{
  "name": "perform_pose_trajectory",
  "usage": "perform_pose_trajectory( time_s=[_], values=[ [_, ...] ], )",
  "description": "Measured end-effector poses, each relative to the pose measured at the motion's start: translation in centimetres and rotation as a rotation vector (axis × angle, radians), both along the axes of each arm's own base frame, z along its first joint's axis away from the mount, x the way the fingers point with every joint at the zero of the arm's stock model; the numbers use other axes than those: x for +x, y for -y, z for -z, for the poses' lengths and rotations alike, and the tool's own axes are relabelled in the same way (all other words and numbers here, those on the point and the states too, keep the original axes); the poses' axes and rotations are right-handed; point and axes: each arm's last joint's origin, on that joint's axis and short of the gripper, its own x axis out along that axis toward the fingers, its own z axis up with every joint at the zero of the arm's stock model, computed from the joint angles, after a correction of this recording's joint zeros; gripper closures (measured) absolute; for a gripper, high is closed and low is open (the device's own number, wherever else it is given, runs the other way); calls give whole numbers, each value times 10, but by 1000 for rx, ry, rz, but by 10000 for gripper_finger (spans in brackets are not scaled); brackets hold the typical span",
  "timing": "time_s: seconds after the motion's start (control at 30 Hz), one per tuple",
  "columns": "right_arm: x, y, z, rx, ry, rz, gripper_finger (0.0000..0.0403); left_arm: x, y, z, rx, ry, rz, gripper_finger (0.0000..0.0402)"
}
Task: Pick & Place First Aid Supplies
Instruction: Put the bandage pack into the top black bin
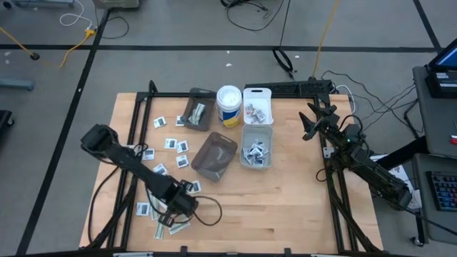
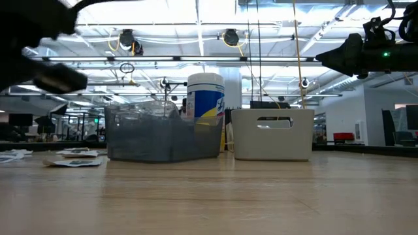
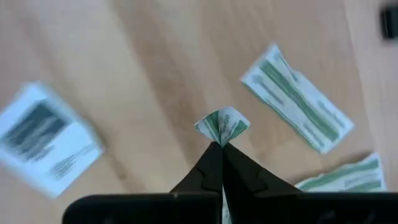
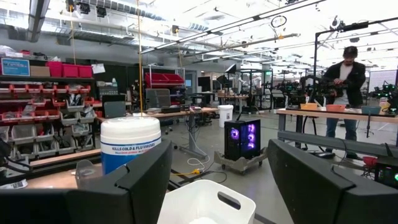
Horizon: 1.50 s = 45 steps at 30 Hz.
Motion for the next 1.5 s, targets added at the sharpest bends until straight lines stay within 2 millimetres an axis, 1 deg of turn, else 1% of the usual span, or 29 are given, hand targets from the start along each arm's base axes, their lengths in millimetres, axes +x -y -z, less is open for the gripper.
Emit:
perform_pose_trajectory(
  time_s=[0.3, 0.53, 0.73, 0.87, 0.97, 1.03, 1.13, 1.37, 1.5],
  values=[
    [0, 0, 0, 0, 0, 0, 140, -13, -24, -49, -80, 10, -424, 400],
    [0, 0, 0, 0, 1, 0, 140, -30, -39, -77, -167, -19, -752, 401],
    [0, 0, 0, 0, 0, 0, 140, -45, -51, -91, -209, -107, -1123, 401],
    [0, 0, 0, 0, 0, 0, 140, -49, -57, -98, -261, -146, -1303, 401],
    [0, 0, 0, 0, 0, 0, 140, -50, -65, -100, -265, -154, -1410, 401],
    [0, 0, 0, 0, 0, 0, 140, -48, -75, -100, -249, -158, -1456, 401],
    [0, 0, 0, 0, 0, 0, 140, -43, -95, -99, -231, -158, -1504, 401],
    [0, 0, 0, 0, 0, 0, 140, -31, -147, -98, -274, -171, -1534, 401],
    [0, 0, 0, 0, 0, 0, 140, -30, -179, -94, -270, -182, -1568, 401]
  ],
)
